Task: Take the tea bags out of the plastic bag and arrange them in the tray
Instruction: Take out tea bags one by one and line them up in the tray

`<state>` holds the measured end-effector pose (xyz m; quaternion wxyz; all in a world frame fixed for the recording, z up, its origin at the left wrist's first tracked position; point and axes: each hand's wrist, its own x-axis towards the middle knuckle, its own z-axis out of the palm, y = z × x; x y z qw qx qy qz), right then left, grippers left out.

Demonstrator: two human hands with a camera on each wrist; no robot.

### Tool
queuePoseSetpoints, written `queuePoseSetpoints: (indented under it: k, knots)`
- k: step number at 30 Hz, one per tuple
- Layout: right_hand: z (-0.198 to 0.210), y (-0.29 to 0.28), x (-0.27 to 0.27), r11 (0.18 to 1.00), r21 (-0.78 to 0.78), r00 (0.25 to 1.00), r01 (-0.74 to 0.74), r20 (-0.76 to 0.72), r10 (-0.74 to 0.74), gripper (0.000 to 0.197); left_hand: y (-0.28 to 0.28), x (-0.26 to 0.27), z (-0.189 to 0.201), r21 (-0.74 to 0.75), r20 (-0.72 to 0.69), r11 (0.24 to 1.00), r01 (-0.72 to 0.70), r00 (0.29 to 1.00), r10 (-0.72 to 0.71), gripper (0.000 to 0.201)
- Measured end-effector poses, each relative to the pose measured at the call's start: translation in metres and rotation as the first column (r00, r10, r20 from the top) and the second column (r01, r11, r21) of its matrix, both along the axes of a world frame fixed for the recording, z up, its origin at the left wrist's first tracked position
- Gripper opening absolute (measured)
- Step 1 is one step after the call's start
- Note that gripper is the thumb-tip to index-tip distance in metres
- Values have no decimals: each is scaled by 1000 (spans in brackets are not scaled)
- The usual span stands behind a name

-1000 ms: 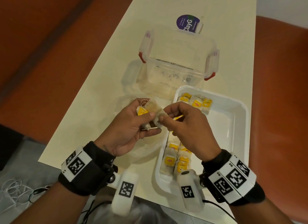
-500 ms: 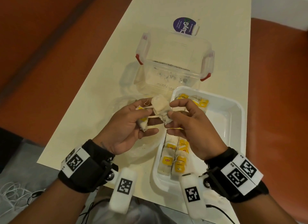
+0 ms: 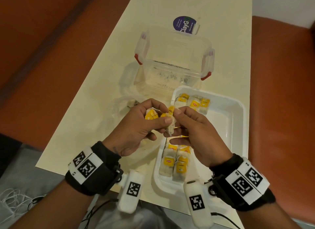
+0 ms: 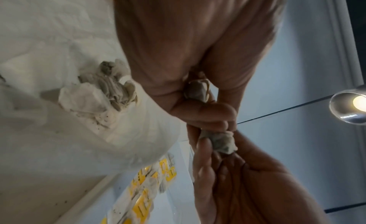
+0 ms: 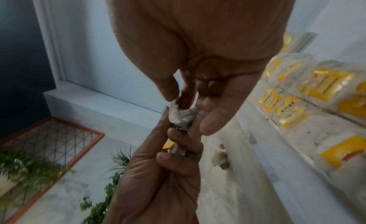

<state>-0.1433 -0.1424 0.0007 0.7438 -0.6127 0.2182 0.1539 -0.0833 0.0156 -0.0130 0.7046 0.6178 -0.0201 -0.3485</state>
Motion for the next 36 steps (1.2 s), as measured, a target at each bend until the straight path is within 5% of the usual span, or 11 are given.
queuePoseSetpoints:
  k: [5, 12, 14, 21, 25, 36]
  knots:
    - [-2, -1, 0, 997, 21, 997, 70, 12, -70, 19, 0, 0, 1, -6, -51, 998, -65, 997, 64, 25]
    - [-2, -5, -2, 967, -227, 980, 119, 184, -77, 19, 7, 6, -4, 50, -43, 991, -120, 992, 123, 13]
    - [0, -9, -2, 960, -251, 973, 121, 222, -65, 17, 9, 8, -5, 79, -7, 992, -96, 995, 97, 4]
    - [7, -18, -2, 976, -208, 977, 68, 214, -23, 12, 5, 3, 6, 48, 3, 976, 213, 977, -214, 28]
    - [4, -24, -4, 961, -253, 975, 111, 216, -56, 9, -2, 0, 3, 148, 85, 970, 195, 974, -209, 12]
    - [-7, -44, -15, 953, -285, 971, 106, 235, -38, 7, -10, -12, 0, 212, 128, 966, 151, 975, -180, 27]
